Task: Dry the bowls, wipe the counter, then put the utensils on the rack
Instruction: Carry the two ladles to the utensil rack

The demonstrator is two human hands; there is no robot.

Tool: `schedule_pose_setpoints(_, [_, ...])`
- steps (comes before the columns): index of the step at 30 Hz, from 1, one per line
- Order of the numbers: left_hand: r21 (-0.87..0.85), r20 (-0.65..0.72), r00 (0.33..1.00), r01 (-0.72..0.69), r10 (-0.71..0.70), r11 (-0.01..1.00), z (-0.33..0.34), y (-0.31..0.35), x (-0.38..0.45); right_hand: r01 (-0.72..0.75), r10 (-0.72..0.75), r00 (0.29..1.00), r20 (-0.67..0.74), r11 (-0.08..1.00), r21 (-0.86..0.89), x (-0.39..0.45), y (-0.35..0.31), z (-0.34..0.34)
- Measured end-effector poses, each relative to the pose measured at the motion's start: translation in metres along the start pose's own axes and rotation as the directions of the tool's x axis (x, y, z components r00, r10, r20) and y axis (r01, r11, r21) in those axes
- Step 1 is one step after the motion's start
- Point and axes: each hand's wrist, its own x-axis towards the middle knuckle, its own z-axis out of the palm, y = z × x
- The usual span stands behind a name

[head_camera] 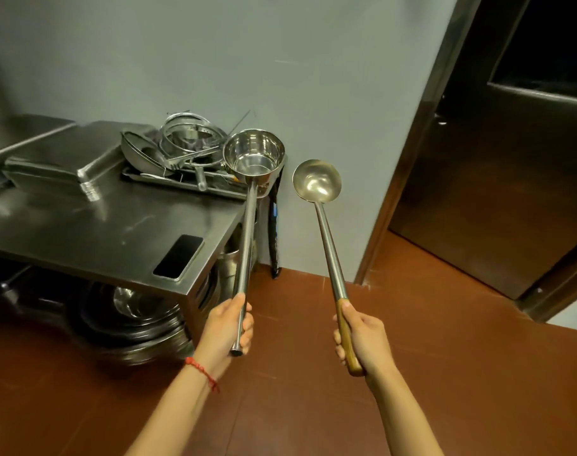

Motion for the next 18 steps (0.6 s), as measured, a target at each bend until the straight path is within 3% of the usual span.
schedule_pose_setpoints(7, [-0.075, -0.072, 0.997, -0.035, 0.030, 0.997, 0.024, 0.043, 0.103, -0.016, 0.020, 0.996, 0.083, 0.999, -0.049, 0.118, -0.048, 0.010])
schedule_pose_setpoints(18, [-0.161, -0.314, 0.947, -0.116, 0.061, 0.980, 0.081, 0.092, 0.268, -0.025, 0.069, 0.964, 0.258, 0.985, -0.170, 0.334, -0.125, 0.011])
